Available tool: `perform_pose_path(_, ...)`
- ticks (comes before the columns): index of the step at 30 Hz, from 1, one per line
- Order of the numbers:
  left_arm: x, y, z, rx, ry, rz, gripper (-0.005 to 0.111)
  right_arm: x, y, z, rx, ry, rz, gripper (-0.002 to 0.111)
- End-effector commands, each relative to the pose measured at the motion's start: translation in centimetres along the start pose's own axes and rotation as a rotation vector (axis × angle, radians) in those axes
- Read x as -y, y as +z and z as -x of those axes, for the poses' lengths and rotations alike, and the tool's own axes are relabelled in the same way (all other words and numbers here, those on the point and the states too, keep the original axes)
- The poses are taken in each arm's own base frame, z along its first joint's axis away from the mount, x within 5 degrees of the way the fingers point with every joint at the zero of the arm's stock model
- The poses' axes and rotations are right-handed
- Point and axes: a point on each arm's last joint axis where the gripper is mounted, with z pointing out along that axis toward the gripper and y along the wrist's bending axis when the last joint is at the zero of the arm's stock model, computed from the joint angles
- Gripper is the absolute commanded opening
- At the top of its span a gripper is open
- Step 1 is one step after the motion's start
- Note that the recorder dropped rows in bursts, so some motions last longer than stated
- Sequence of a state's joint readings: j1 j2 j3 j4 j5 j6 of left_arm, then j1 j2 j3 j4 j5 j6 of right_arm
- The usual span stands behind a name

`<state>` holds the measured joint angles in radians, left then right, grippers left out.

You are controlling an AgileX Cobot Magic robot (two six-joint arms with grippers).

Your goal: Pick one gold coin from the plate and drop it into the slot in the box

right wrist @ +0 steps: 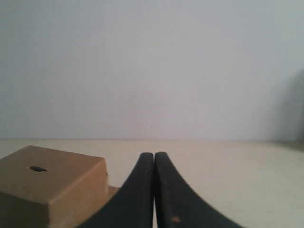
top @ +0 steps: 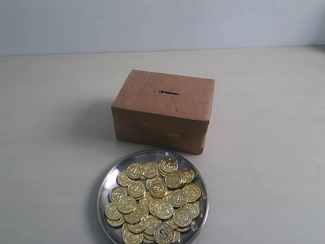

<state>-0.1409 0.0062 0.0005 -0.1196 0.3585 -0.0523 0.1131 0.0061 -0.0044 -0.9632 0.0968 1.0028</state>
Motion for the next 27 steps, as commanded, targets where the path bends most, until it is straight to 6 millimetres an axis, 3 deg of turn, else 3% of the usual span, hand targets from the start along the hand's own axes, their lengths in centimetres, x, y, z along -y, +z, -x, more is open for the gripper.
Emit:
perform_pose_path(1, -0.01, -0.05, 0.07, 0.010, -0.002, 0.001, 0.000, 0.68, -0.22, -1.81, -0.188, -0.075, -0.069, 0.000)
perform_pose_path(27, -0.01, -0.05, 0.07, 0.010, -0.002, 0.001, 0.000, -0.23, -0.24, -2.02, -0.206, -0.172, 0.042, 0.000)
